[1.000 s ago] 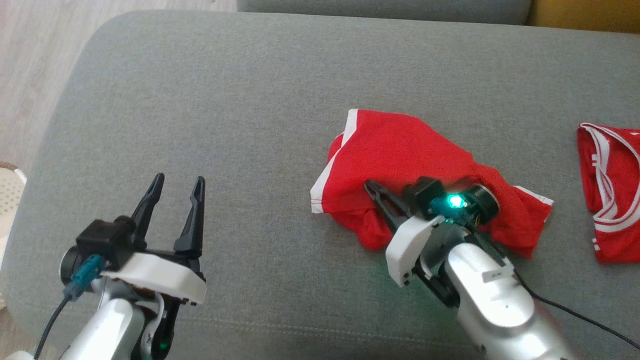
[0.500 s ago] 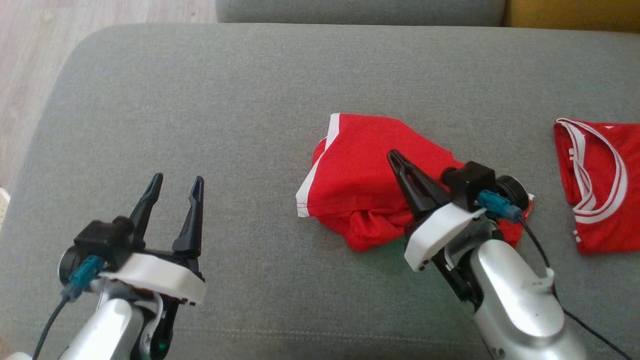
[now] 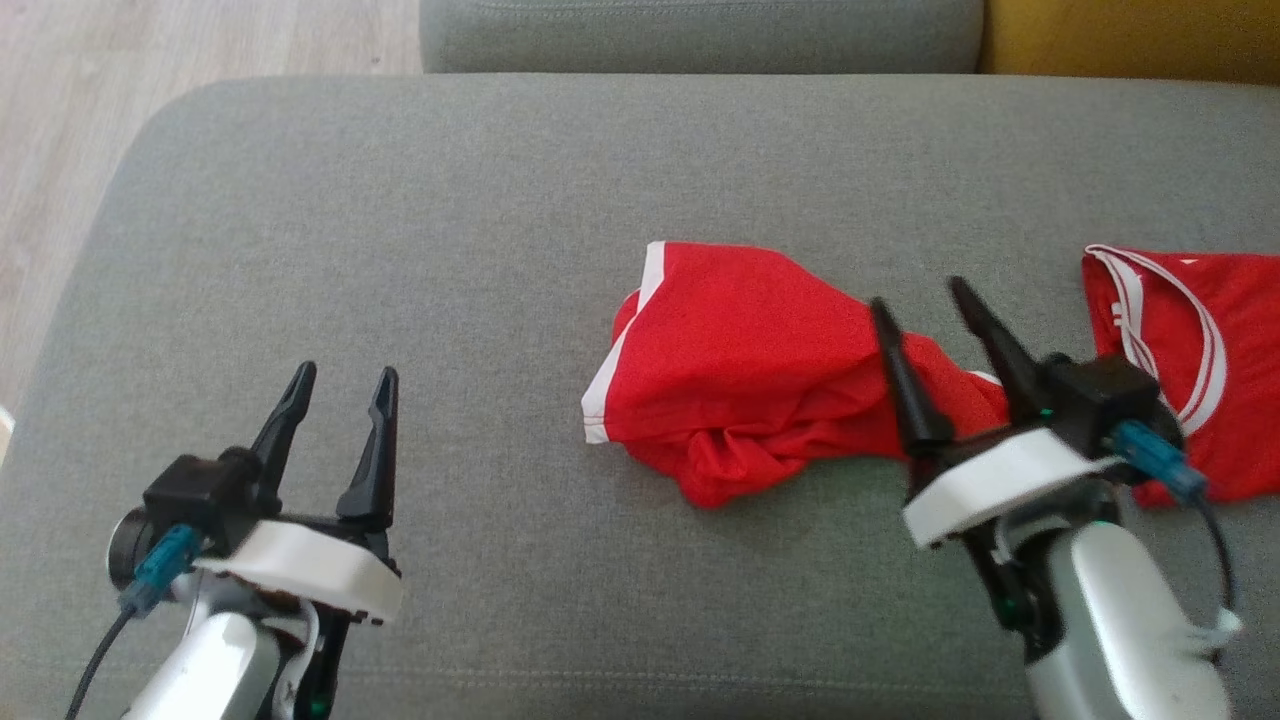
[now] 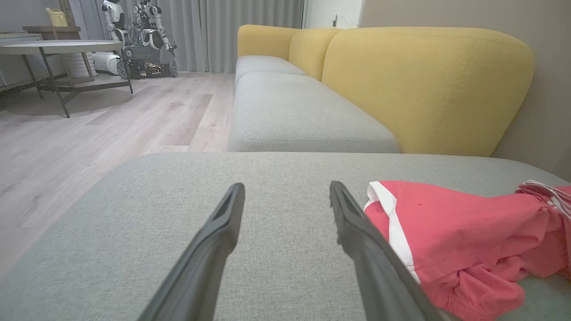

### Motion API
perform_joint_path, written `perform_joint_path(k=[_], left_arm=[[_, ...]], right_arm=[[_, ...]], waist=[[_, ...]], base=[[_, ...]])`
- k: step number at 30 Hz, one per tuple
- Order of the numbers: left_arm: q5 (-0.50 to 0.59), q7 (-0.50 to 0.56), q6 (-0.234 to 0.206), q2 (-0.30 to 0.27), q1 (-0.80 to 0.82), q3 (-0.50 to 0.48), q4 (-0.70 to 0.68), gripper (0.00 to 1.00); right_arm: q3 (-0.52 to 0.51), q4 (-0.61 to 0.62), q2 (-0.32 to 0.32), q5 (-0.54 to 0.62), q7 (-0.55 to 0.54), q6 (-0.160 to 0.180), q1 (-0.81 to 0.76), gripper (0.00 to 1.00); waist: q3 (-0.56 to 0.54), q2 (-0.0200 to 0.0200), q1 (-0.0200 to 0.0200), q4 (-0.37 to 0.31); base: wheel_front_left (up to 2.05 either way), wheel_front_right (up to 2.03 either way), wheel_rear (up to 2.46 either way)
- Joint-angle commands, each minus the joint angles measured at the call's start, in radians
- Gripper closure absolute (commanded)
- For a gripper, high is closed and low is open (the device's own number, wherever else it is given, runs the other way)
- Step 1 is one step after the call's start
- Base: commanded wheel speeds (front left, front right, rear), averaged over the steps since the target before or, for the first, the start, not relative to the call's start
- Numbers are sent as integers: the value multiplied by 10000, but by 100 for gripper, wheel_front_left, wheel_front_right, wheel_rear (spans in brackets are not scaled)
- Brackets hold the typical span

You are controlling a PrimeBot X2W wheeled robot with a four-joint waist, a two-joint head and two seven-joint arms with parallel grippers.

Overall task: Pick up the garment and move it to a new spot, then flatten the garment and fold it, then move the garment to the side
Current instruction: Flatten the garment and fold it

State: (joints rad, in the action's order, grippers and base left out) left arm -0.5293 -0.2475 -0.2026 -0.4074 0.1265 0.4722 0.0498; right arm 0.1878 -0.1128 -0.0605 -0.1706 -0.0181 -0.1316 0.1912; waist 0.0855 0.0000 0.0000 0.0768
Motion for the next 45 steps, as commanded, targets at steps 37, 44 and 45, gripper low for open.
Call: perform_joint_path(k=[37,44,45], left_arm=[[-158,405,-454,-639,-440,-289,-831,0],[-167,378,-461,-631,-394,-260,-830,0],[-163,373,-464,-634,-383,-259,-833,0]], right_arm=[[-1580,2043,103,248,-1081,9,-2383,0],[-1581,2012,103,250,-1084,9,-2334,0],[-1578,2006,103,259,-1090,9,-2315,0]], waist=[[-815,0,0,-205],[-770,0,0,-176],[-756,0,0,-174]], base=[[0,0,0],[0,0,0],[0,0,0]])
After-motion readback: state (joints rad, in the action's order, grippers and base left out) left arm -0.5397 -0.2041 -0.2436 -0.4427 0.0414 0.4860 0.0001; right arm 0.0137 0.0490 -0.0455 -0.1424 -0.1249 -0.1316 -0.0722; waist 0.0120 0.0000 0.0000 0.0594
